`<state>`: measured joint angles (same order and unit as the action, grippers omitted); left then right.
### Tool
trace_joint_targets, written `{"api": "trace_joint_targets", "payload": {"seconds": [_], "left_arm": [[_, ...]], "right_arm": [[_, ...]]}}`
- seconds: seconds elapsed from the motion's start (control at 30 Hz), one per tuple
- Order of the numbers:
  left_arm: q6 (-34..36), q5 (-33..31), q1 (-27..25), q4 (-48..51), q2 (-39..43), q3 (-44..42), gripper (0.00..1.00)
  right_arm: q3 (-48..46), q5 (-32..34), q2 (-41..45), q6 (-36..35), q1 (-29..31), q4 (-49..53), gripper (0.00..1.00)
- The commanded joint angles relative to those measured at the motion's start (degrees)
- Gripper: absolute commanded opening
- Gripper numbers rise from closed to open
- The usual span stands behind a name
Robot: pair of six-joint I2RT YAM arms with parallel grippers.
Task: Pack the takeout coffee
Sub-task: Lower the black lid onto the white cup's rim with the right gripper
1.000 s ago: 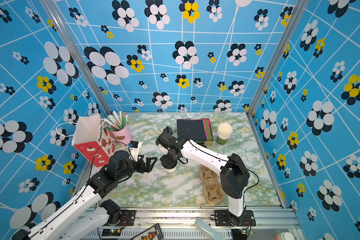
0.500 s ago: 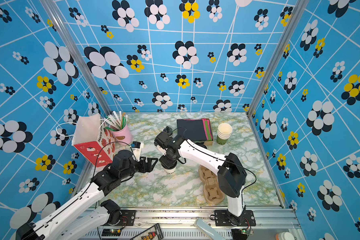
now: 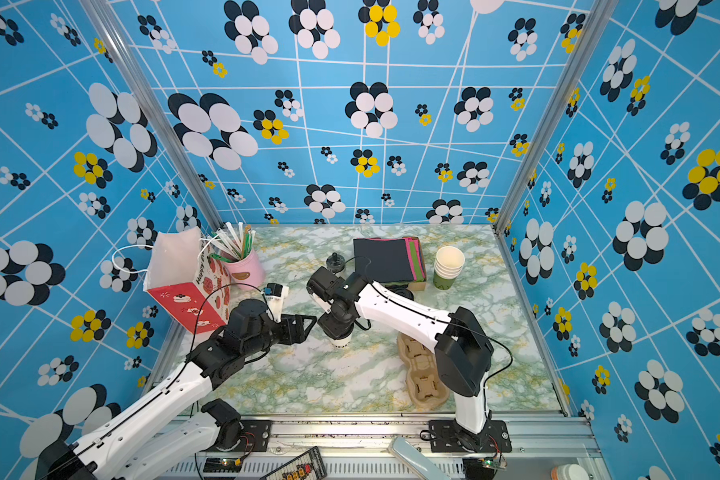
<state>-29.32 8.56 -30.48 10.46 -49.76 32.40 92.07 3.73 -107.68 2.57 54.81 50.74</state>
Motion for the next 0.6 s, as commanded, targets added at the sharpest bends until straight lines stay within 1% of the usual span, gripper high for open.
{"api": "trace_joint_targets", "payload": {"seconds": [0.0,0.1,0.27,0.57], "left_arm": [[-1.02,0.19,1.12,0.24,0.63,-0.9,0.84],[-1.71,0.78,1.98,0.31,0.54,-1.12,0.82],[-2.41,2.68,2.92,-0.48,-0.15,-1.38,0.78],[-3.5,6.49,3.24,-2.34,-3.31,-1.2,0.71]], "right_arm": [[-7.04,-3.11,-6.92,1.8,1.23,5.44,0.35],[-8.5,-2.65,-7.78,1.79,1.78,5.73,0.35],[-10.8,-0.05,-8.98,1.73,3.1,6.4,0.35],[-14.8,0.82,-9.98,2.44,3.6,5.76,0.35]]}}
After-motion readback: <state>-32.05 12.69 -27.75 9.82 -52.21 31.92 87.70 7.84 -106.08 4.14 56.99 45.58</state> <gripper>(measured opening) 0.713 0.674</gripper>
